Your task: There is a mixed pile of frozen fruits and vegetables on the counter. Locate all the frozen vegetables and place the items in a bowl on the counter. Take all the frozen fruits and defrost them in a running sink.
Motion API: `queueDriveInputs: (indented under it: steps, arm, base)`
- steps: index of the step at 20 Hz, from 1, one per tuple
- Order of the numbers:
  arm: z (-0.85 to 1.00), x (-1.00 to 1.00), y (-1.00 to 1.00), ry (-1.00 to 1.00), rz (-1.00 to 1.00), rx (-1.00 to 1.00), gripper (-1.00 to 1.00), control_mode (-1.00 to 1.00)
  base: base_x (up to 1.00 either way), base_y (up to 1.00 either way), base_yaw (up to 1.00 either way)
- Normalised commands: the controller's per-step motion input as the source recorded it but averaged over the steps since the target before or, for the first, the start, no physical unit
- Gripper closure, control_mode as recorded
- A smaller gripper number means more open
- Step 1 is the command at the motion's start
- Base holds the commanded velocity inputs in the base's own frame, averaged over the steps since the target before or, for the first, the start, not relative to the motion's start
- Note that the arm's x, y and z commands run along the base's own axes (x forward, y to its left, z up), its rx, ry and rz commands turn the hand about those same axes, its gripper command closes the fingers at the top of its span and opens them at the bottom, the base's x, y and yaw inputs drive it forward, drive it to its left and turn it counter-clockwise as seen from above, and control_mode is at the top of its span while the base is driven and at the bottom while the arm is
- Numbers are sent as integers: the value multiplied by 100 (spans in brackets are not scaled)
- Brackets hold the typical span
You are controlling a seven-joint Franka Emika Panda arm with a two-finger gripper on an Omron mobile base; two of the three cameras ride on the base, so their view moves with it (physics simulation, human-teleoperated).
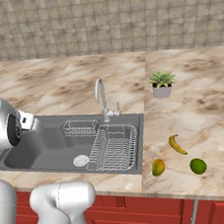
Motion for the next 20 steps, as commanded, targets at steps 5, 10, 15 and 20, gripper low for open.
queueDriveInputs:
  steps: [5,10,15,20]
  arm:
    - [5,-7,-30,9,-5,0,-100,-100]
    - [0,-19,-45,5,-1,-2,-100,-100]
    - [-3,-36,-59,0,0,-5,-100,-100]
    - [-4,-15,-76,0,0,-8,-100,-100]
  base:
    - [0,0,0]
    - [0,0,0]
    - [0,0,0]
    - [0,0,0]
